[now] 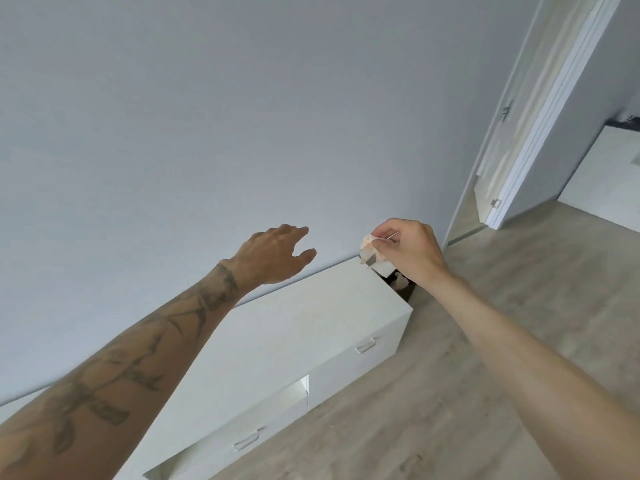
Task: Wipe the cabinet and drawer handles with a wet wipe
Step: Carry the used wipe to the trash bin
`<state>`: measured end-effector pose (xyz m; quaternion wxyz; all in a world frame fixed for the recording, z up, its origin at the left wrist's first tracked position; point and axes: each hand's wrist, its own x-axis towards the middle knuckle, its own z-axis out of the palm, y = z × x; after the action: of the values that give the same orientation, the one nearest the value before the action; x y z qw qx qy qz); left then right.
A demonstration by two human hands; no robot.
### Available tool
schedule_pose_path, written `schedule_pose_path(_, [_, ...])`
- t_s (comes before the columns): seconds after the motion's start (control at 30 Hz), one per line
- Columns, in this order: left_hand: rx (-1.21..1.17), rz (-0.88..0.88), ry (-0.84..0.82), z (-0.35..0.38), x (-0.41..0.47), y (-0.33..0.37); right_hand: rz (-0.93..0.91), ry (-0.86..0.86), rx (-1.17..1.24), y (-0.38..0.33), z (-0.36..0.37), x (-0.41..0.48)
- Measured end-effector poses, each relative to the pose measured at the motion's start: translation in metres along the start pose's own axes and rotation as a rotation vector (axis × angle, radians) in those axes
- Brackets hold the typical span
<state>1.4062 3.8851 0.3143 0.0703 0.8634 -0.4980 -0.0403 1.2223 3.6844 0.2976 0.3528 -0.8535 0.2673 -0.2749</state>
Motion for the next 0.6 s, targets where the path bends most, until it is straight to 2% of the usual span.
schedule_pose_path(0.3, [0.003, 0.157, 0.026, 0.019, 0.205, 0.132, 0.023, 0.131, -0.097, 0.138, -0.133, 0.109])
schedule_pose_path(0.6, [-0.021, 0.214, -0.02, 0.033, 0.392, 0.263, 0.048, 0.182, -0.137, 0.264, -0.255, 0.236])
